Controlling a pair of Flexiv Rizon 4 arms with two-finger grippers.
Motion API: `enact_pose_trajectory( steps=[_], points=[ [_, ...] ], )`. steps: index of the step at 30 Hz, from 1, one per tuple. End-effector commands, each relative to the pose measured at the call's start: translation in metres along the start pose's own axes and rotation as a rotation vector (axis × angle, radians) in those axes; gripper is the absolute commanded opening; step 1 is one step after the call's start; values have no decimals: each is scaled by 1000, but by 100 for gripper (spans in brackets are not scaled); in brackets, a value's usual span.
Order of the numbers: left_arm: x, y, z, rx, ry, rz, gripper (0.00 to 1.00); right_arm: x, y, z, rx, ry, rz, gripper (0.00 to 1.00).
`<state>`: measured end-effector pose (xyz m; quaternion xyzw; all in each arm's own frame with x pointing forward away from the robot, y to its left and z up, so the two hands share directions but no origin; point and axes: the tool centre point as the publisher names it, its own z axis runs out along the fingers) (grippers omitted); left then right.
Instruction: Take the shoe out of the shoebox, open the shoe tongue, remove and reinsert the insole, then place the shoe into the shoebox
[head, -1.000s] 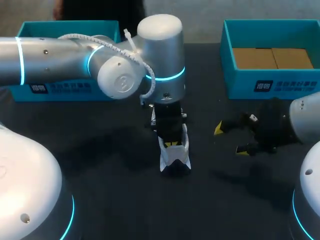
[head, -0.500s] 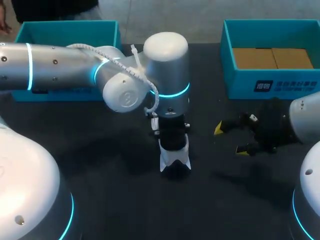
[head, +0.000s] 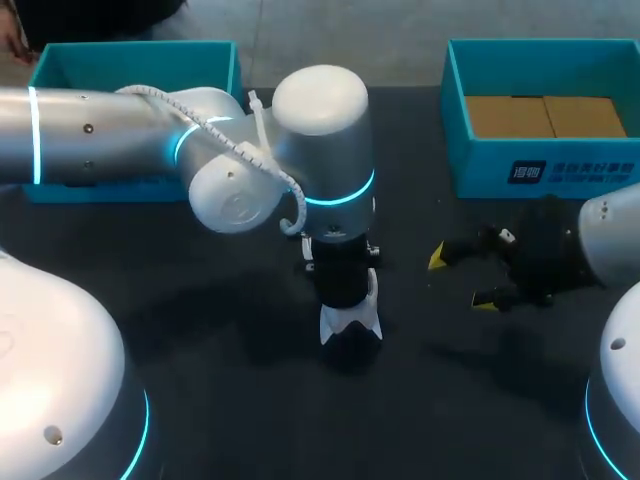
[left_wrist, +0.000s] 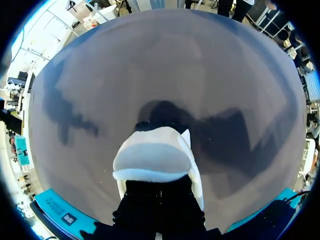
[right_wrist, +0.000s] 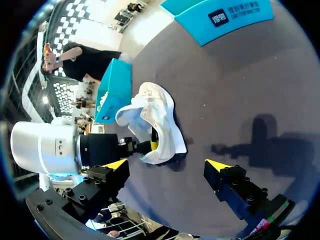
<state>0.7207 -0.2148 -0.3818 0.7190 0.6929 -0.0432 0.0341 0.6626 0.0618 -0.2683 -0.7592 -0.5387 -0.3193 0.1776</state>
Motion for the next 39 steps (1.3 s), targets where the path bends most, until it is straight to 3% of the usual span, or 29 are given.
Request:
enact_pose_trajectory(
  steps=[1,13,26,39],
  points=[
    [-5,5,16,25,-6,-4,0,1,-2,0,-3,-5,2,100],
    [-6,15,36,33,37,-12,0,1,-2,0,-3,-5,2,100],
    [-8,19,-10,-123,26,-6,0,1,-2,0,-3,-5,2,100],
    [-6,41,-31,-269,55,-43,0,1,-2,0,-3,-5,2,100]
  ],
)
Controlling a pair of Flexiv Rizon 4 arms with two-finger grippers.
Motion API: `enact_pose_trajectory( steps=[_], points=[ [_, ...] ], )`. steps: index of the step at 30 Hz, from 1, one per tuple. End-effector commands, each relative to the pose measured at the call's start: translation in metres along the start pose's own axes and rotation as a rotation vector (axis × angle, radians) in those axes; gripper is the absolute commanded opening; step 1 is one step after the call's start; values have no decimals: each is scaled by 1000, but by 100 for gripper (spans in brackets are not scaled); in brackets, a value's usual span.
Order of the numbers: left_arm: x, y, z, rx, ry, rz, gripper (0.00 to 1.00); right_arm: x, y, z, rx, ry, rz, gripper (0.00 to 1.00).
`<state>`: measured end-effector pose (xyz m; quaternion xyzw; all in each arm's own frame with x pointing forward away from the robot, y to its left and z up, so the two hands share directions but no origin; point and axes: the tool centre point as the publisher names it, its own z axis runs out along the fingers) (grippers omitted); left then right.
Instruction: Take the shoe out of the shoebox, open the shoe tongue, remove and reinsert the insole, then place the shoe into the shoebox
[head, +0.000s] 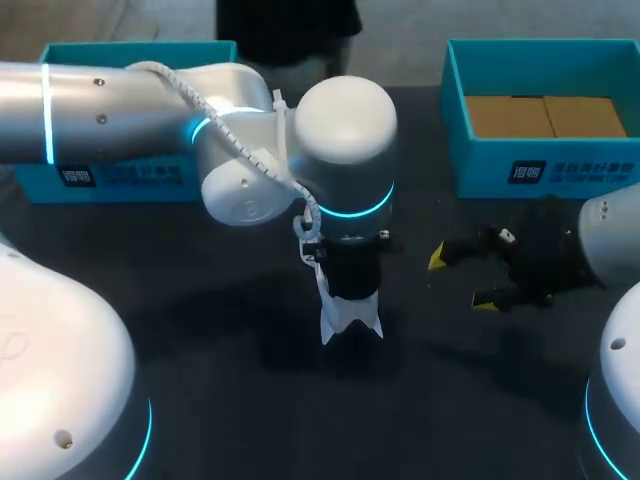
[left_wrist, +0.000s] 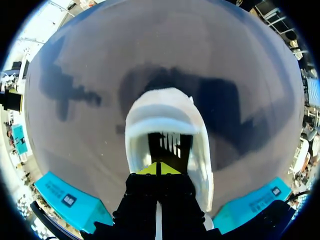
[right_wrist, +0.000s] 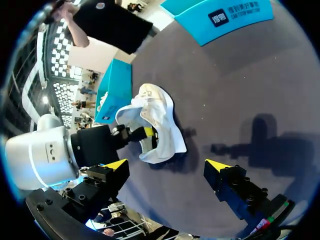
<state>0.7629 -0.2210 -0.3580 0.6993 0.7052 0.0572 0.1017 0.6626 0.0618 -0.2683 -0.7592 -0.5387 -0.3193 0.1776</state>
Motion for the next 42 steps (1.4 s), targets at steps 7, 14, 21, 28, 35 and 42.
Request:
enact_pose_trajectory(
  steps=[7,14,21,28,35,42],
  points=[
    [8,15,-12,-71,19,-47,0,1,-2,0,-3,-5,2,100],
    [17,33,-9,-115,50,-99,0,1,-2,0,-3,-5,2,100],
    [20,37,-7,-109,50,-119,42,1,-2,0,-3,-5,2,100],
    [19,37,-8,-111,50,-122,77,1,-2,0,-3,-5,2,100],
    [19,36,-8,-108,50,-121,100,1,-2,0,-3,-5,2,100],
    [22,34,-13,-114,46,-117,100,1,-2,0,-3,-5,2,100]
  ],
)
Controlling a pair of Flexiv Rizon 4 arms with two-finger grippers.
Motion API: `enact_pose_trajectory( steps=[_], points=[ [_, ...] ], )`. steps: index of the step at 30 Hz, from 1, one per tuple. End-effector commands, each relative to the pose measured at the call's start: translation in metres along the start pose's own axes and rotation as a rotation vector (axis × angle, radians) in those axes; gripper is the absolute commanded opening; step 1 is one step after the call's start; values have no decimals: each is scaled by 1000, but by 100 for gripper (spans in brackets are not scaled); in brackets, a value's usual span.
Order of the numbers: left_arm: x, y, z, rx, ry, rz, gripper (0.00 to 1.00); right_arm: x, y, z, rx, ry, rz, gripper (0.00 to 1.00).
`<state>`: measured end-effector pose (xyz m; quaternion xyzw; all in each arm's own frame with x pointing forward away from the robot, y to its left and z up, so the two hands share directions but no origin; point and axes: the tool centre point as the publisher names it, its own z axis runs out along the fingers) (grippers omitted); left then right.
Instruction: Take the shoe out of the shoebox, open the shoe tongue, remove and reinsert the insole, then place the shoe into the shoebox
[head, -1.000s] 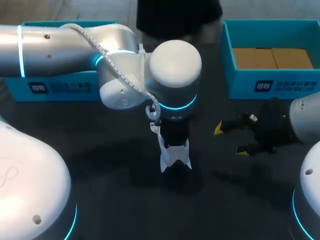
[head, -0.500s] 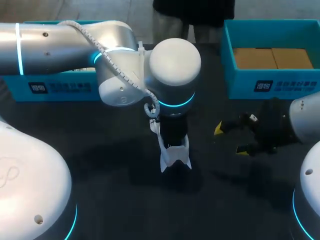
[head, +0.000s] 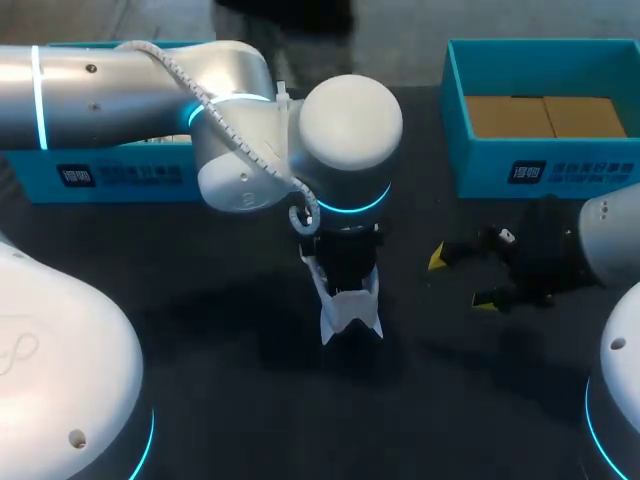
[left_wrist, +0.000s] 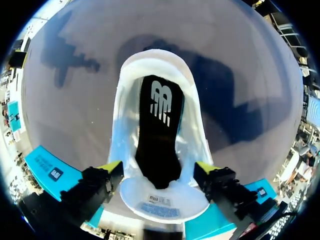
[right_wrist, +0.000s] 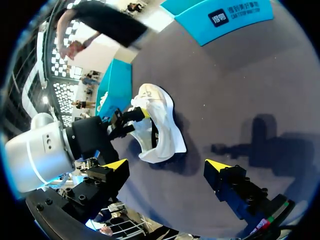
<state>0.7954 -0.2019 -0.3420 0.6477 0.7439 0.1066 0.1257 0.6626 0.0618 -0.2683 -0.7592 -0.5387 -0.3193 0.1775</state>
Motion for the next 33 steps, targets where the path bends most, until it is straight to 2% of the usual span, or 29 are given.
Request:
enact_pose_trajectory(
  steps=[1,10,28,29,33],
  points=[
    [5,0,-4,-7,-3,3,100,1,-2,0,-3,-5,2,100],
    [7,4,-13,-18,-6,3,100,1,-2,0,-3,-5,2,100],
    [8,35,-42,-50,-11,-21,100,1,-2,0,-3,-5,2,100],
    [7,37,-45,-52,-12,-20,96,1,-2,0,-3,-5,2,100],
    [5,43,-55,-54,-24,-17,61,1,-2,0,-3,-5,2,100]
  ],
)
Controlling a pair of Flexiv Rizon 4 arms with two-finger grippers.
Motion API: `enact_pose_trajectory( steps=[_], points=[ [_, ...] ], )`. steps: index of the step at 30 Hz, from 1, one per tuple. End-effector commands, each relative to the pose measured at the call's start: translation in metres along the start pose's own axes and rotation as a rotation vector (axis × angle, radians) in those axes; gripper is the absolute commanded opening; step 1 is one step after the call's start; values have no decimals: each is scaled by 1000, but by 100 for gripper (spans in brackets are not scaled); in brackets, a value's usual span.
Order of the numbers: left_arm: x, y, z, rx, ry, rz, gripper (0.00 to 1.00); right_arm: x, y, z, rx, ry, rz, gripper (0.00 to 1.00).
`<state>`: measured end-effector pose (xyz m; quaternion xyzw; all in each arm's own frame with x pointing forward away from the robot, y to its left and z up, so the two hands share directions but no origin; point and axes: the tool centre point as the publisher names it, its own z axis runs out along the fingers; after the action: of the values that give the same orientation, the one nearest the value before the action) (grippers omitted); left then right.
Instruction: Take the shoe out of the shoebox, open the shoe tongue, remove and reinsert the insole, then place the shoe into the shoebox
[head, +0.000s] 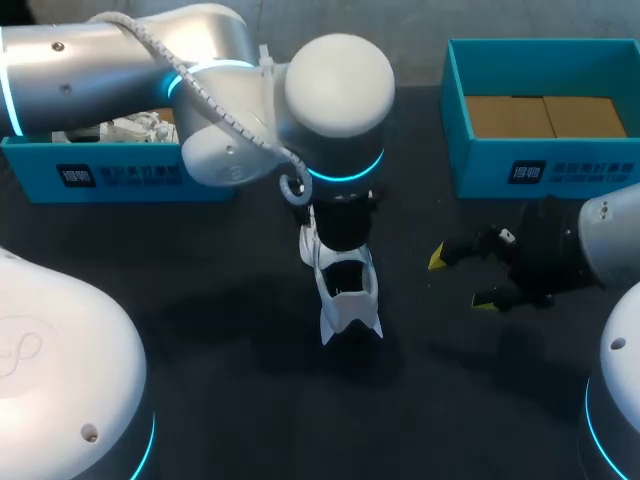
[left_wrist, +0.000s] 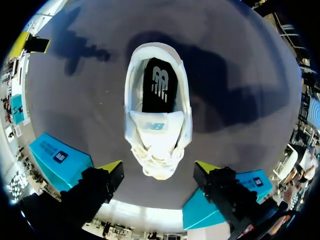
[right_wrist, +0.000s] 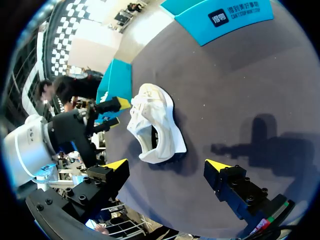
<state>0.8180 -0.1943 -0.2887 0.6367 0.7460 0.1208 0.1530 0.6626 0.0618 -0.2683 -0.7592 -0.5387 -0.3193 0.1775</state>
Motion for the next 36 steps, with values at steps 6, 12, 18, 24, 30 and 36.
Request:
enact_pose_trajectory(
  steps=[6,12,18,24,30,36],
  points=[
    [0,9,-19,28,-20,8,31,1,-2,0,-3,-5,2,100],
    [3,-2,-15,38,-24,20,33,1,-2,0,-3,-5,2,100],
    [6,-17,-1,75,-23,29,34,1,-2,0,-3,-5,2,100],
    [9,-34,15,118,-8,39,37,1,-2,0,-3,-5,2,100],
    [8,-46,32,155,-1,39,38,1,-2,0,-3,-5,2,100],
    [3,-52,37,176,-2,40,38,1,-2,0,-3,-5,2,100]
  ],
)
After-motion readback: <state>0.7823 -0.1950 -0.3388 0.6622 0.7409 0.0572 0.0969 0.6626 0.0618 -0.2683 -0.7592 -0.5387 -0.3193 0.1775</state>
